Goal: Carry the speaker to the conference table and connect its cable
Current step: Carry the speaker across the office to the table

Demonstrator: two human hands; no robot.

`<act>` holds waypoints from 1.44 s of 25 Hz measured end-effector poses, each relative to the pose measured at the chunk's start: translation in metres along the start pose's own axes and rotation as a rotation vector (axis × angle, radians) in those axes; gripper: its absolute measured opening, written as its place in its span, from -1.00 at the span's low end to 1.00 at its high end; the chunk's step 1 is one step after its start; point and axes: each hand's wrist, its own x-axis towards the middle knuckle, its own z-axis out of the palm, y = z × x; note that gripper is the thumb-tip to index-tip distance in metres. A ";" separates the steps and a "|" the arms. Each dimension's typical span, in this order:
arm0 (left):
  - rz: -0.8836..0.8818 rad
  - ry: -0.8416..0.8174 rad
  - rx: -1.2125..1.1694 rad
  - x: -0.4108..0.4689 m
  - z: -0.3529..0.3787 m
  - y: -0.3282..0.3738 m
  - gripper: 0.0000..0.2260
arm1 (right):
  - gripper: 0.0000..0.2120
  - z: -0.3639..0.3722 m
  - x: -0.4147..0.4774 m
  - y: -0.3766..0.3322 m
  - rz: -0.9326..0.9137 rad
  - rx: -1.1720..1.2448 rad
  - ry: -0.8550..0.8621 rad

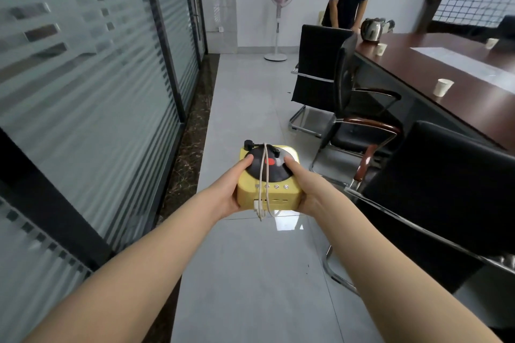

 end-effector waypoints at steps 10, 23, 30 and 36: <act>0.003 0.023 -0.040 0.142 -0.014 0.092 -0.65 | -0.48 0.041 0.144 -0.089 -0.007 -0.004 -0.032; 0.007 0.118 -0.047 0.340 0.001 0.225 -0.63 | -0.51 0.075 0.346 -0.229 0.012 -0.061 -0.024; 0.010 0.095 -0.066 0.436 -0.026 0.286 -0.57 | -0.43 0.113 0.439 -0.277 0.005 -0.069 0.019; 0.021 0.066 -0.021 0.514 -0.064 0.366 -0.69 | -0.46 0.172 0.525 -0.327 0.000 -0.055 0.038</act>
